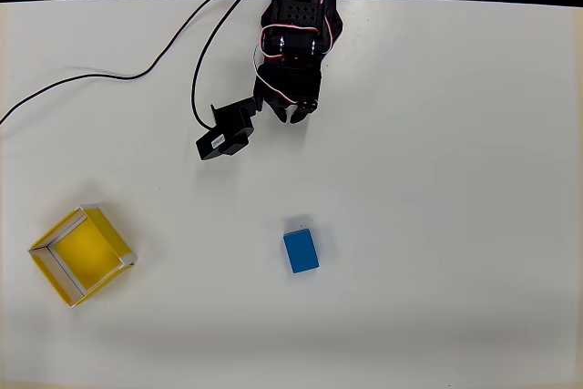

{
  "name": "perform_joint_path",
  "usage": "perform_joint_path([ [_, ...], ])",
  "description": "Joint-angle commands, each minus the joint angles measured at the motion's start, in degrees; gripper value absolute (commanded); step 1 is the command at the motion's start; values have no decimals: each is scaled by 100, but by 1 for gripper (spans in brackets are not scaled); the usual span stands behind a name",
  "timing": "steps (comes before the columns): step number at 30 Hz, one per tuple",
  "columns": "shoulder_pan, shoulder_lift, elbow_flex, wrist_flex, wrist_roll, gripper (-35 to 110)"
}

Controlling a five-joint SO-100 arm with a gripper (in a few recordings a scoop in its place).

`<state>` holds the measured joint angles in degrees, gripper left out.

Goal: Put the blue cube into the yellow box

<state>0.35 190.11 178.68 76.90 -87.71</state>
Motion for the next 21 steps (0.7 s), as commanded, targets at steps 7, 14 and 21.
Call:
perform_joint_path([
  [7,193,149,149,70,-237,0],
  [14,378,18,88,-404,-1063,11],
  [21,826,-1846,-1213,-2883,-1538,37],
])
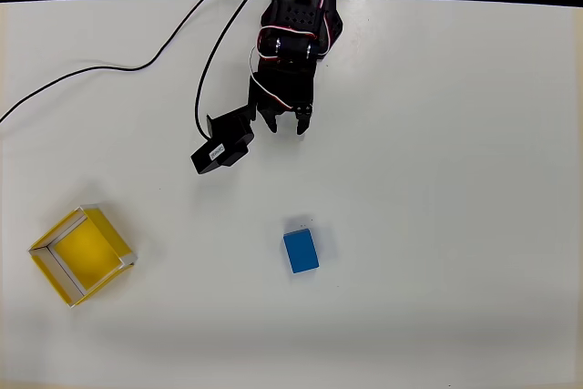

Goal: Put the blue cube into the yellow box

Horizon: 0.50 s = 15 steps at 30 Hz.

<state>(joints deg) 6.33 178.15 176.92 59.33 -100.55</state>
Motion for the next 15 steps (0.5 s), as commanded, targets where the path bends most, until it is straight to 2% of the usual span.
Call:
perform_joint_path([
  [1,255,-1020,-1283,-1503,-255,39],
  [11,343,-4069,-2804,-5502,-325,42],
  [15,141,-4887,-3067,-6645,-299,51],
])
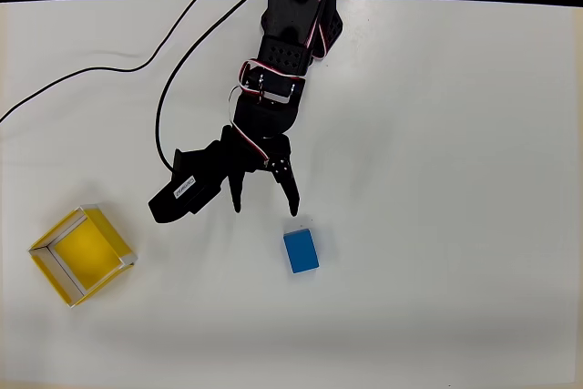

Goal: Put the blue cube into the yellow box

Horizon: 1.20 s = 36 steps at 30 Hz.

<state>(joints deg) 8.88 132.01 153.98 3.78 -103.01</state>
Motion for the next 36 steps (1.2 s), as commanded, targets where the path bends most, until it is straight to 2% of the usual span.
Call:
perform_joint_path([
  [1,-167,-466,-826,-1310,-79,52],
  [9,-686,-1784,-905,-2918,62,59],
  [13,-835,-2355,-1028,-3287,149,61],
  [24,-879,-3489,-2118,-2382,633,62],
  [36,-914,-4254,-2470,-1854,791,62],
])
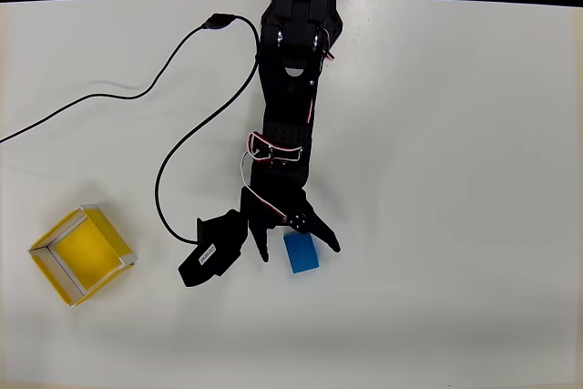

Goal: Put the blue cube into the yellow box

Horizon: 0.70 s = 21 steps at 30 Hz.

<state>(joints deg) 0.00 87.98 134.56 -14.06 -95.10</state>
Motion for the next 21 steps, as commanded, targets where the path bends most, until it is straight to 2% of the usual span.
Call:
perform_joint_path([
  [1,-44,97,-527,-62,9,62],
  [12,-211,-431,-747,-70,18,60],
  [21,-475,-554,-861,53,132,46],
])
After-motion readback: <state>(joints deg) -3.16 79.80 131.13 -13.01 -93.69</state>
